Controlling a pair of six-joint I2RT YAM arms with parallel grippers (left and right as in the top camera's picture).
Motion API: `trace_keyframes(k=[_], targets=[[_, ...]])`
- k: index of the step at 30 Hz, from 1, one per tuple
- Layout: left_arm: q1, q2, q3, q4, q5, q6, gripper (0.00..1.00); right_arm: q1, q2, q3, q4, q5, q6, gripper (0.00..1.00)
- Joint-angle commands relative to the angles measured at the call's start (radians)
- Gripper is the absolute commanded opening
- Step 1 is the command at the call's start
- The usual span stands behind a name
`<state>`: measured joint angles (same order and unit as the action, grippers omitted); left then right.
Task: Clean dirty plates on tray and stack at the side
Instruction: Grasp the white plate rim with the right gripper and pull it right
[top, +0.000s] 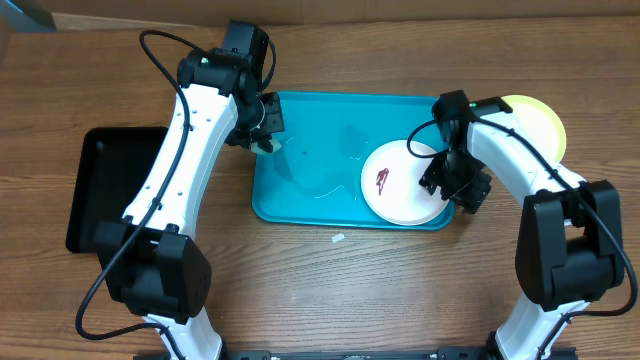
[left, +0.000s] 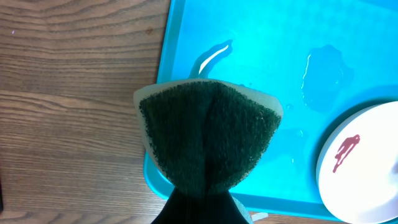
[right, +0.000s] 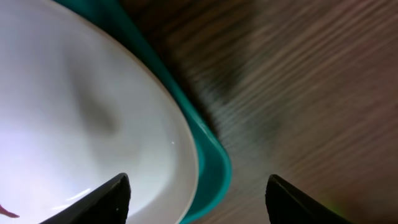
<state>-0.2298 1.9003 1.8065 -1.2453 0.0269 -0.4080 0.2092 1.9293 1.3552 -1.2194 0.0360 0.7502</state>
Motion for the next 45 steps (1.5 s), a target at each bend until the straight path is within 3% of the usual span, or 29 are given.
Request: trace_keyframes(k=[1,14,23,42,45], targets=[[-0.006,0.009,-0.003,0.001,0.008,0.019,0.04,0.015,-0.015,-0.008,0.027,-0.021,-0.025,0.71],[-0.006,0.009,-0.003,0.001,0.008,0.020,0.04,0.019,-0.015,-0.008,0.030,-0.061,-0.021,0.57],[-0.006,0.009,-0.003,0.003,0.008,0.020,0.04,0.021,-0.015,-0.027,0.023,-0.076,-0.020,0.56],[-0.006,0.009,-0.003,0.012,0.008,0.020,0.04,0.021,-0.014,-0.086,0.173,-0.128,-0.030,0.45],[-0.006,0.009,-0.003,0.011,0.008,0.020,0.04,0.022,-0.010,-0.086,0.203,-0.129,-0.052,0.36]])
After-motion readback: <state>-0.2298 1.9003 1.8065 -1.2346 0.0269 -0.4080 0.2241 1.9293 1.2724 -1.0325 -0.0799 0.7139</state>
